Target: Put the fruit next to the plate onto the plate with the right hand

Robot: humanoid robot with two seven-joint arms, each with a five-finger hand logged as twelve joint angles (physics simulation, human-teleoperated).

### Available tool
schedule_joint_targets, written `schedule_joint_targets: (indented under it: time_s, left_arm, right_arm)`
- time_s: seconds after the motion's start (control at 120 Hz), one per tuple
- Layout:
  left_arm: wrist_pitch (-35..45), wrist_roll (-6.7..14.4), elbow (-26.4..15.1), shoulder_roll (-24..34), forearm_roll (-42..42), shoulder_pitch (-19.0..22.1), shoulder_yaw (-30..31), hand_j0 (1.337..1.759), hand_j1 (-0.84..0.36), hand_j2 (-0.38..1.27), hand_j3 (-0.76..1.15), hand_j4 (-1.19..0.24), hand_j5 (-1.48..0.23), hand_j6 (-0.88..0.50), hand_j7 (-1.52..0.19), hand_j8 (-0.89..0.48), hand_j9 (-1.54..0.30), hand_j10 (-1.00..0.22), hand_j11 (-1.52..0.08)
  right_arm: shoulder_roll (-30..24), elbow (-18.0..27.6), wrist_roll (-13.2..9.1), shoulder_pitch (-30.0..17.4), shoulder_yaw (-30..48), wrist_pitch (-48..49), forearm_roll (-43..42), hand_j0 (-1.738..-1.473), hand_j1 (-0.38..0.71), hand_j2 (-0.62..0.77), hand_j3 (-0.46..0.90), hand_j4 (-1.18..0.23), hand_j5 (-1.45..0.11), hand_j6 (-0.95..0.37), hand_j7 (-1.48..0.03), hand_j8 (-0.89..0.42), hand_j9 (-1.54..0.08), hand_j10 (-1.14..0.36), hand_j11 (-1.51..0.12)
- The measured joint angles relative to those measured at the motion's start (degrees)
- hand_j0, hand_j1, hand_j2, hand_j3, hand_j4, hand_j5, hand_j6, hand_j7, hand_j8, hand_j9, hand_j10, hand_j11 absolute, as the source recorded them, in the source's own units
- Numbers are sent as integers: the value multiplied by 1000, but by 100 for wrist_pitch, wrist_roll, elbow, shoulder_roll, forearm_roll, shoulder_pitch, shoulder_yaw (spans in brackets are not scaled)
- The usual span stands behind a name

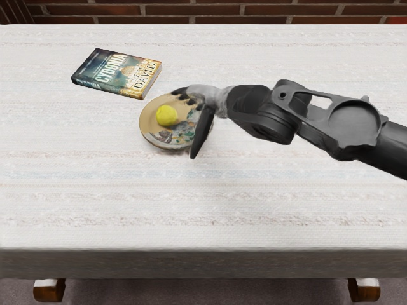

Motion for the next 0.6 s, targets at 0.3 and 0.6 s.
schedule_joint_targets:
  time_s: [0.3, 0.6]
  left_arm:
    - [-1, 0, 1, 0, 0, 0, -1, 1658, 325, 4, 0, -21, -27, -21, -27, -21, -26, -21, -26]
    - [-3, 0, -2, 0, 6, 0, 0, 1658, 325, 4, 0, -21, -27, -21, -27, -21, -27, -21, -27]
  right_arm:
    - [-2883, 314, 0, -379, 640, 3065, 2376, -1658, -341, 4, 0, -10, -12, -6, -11, -5, -12, -9, -12]
    - [-4157, 262, 0, -690, 633, 3442, 3445, -1658, -348, 1, 0, -3, -3, -3, -3, -2, -3, -3, -3]
